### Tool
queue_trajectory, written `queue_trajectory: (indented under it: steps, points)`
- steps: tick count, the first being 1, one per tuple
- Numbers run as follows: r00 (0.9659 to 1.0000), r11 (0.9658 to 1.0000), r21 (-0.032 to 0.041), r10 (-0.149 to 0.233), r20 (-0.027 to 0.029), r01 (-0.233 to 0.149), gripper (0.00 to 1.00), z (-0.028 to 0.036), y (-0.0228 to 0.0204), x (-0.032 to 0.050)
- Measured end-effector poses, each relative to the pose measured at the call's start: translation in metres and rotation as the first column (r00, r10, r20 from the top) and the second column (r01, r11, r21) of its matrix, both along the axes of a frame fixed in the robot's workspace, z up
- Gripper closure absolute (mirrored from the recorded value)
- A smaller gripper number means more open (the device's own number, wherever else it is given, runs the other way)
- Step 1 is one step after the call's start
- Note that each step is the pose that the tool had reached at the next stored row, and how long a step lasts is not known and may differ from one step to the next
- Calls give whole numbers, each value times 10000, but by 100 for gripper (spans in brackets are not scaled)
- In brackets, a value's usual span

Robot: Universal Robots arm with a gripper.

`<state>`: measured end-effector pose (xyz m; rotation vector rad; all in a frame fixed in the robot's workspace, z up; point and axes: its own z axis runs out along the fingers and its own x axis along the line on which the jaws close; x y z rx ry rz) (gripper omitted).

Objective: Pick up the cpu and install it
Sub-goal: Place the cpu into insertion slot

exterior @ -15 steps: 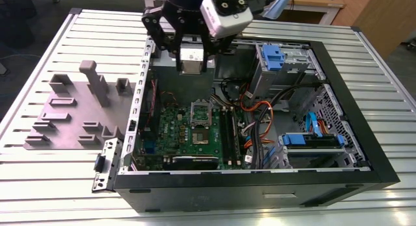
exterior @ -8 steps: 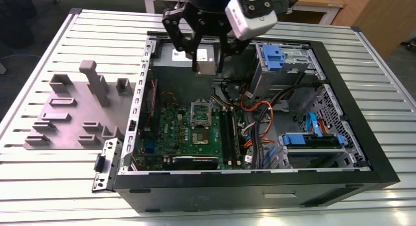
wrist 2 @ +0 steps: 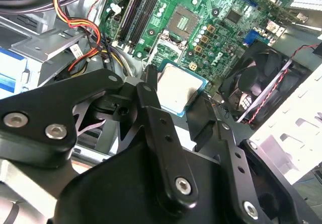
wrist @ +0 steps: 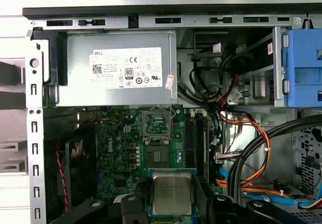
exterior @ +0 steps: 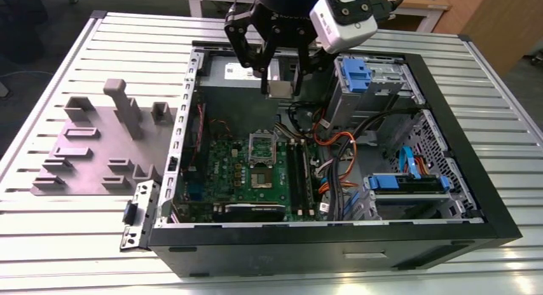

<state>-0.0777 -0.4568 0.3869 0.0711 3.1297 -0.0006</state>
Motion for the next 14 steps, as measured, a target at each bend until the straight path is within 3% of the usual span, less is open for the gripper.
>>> queue_trajectory:
  steps: [9,14]
  points:
    - [10000,10000,2,1,1,-1,53,-11,0,-13]
    - [10000,10000,0,0,0,0,53,-49,0,-13]
